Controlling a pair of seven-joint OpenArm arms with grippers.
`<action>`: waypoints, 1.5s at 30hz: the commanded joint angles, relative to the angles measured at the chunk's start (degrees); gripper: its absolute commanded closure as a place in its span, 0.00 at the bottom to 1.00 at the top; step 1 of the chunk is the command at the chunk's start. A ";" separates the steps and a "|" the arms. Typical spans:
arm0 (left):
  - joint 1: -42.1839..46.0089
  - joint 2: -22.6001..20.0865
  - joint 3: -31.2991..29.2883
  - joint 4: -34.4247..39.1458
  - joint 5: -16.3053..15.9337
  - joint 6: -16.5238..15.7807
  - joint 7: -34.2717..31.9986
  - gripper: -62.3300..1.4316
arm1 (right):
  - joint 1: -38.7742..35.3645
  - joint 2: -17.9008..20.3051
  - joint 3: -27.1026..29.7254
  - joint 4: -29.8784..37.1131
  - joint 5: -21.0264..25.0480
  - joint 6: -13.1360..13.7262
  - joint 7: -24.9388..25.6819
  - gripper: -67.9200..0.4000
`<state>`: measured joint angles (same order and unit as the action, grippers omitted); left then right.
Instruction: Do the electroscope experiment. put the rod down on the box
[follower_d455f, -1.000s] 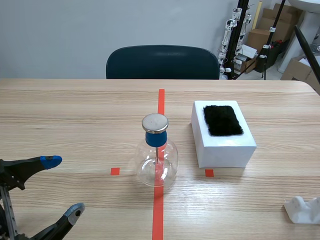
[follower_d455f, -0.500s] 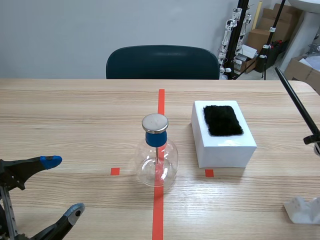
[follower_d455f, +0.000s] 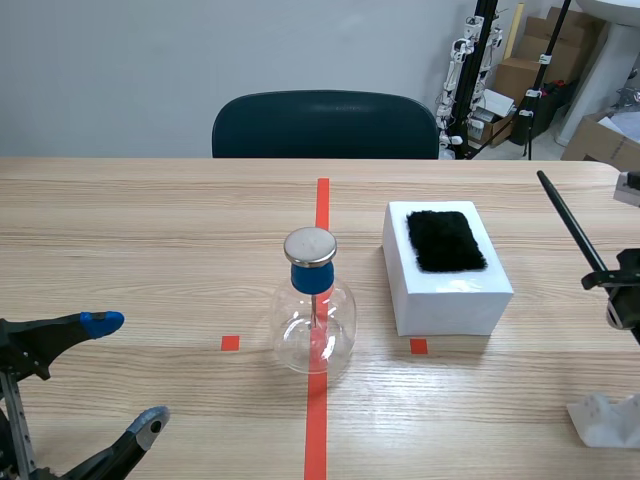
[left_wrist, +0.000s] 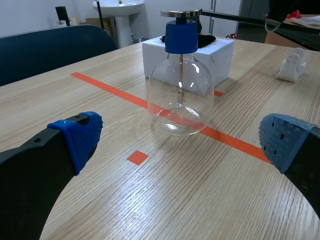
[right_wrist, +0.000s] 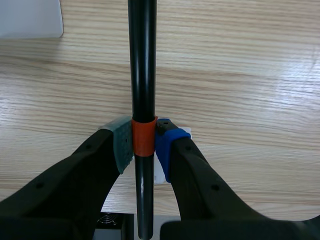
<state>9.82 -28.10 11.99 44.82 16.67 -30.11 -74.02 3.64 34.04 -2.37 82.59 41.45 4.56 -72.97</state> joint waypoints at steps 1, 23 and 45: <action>-0.15 -0.35 -0.48 0.57 -0.55 -0.07 -1.03 0.00 | 1.84 0.15 -0.28 -0.09 0.04 0.02 -0.26 1.00; -0.15 -0.35 -0.48 0.57 -0.55 -0.07 -1.01 0.00 | 9.57 -7.43 -3.13 -13.70 -9.42 4.09 1.84 0.94; -0.15 -0.35 -0.48 0.57 -0.55 -0.07 -0.98 0.00 | 10.82 -9.77 -3.45 -20.09 -13.57 4.04 8.09 0.90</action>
<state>9.82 -28.10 11.99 44.82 16.67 -30.11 -74.02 12.99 23.75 -5.76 62.02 28.25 8.43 -64.99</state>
